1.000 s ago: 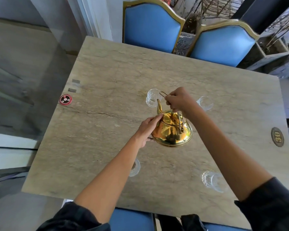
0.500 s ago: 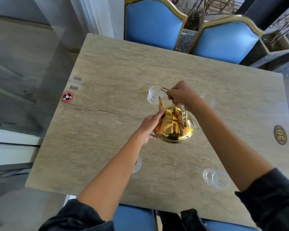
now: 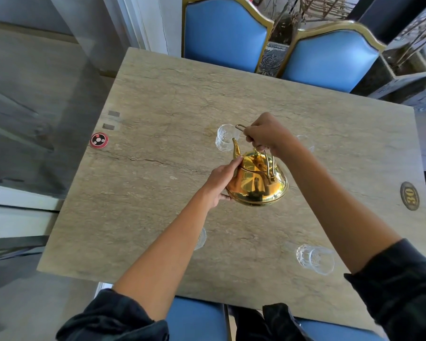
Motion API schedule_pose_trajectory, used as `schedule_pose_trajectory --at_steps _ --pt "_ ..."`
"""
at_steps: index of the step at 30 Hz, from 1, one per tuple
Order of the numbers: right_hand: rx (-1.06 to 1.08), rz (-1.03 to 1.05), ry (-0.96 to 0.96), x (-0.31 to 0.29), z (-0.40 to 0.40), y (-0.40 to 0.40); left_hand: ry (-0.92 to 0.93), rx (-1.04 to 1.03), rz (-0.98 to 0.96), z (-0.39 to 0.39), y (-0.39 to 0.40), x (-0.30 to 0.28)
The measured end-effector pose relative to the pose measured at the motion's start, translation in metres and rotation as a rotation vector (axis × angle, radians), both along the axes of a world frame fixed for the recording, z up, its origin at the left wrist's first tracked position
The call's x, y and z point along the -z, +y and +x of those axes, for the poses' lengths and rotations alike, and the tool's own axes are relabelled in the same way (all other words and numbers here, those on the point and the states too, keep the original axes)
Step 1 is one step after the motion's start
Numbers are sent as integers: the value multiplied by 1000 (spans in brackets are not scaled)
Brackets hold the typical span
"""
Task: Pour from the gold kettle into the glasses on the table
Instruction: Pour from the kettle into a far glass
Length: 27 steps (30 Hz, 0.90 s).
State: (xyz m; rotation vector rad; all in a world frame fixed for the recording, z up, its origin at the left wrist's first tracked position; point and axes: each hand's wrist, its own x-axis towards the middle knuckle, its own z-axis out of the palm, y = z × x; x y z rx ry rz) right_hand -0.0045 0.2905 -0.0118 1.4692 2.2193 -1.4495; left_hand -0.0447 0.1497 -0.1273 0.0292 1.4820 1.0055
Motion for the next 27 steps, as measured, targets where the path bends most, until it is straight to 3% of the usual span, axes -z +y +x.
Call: schedule_pose_trajectory --at_steps 27 --pt "-28 23 -25 -9 -1 6 -4 -9 21 0 2 -12"
